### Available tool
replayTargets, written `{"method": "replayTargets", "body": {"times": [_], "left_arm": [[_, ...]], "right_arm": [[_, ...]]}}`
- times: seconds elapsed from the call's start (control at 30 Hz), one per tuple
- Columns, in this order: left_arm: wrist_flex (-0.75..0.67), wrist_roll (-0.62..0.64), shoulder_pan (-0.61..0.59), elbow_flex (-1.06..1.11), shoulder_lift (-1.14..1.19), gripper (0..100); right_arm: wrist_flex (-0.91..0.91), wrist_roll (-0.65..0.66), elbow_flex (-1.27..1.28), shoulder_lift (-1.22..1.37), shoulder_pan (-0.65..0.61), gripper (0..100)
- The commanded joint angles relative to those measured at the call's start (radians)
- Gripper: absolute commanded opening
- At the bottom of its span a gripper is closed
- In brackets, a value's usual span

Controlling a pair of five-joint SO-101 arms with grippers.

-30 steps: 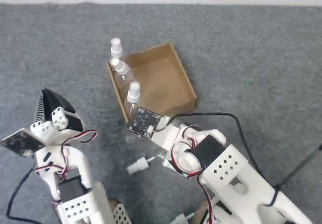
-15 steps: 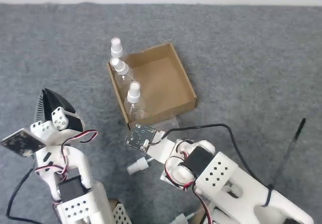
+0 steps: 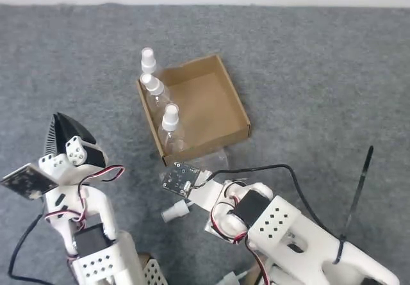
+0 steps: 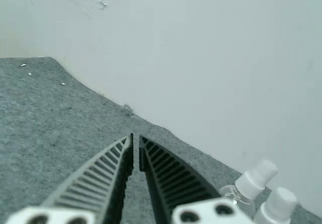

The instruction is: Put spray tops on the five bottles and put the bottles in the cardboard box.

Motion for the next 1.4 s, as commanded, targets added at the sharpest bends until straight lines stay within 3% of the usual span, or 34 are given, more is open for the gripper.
{"method": "replayTargets", "body": {"times": [0.0,1.37], "left_arm": [[-0.005,-0.008,0.002,-0.012,-0.015,1],[-0.002,-0.009,0.002,-0.012,-0.014,1]], "right_arm": [[-0.021,-0.002,-0.005,-0.031,-0.008,27.1],[-0.079,0.04,-0.025,0.124,0.061,27.0]]}}
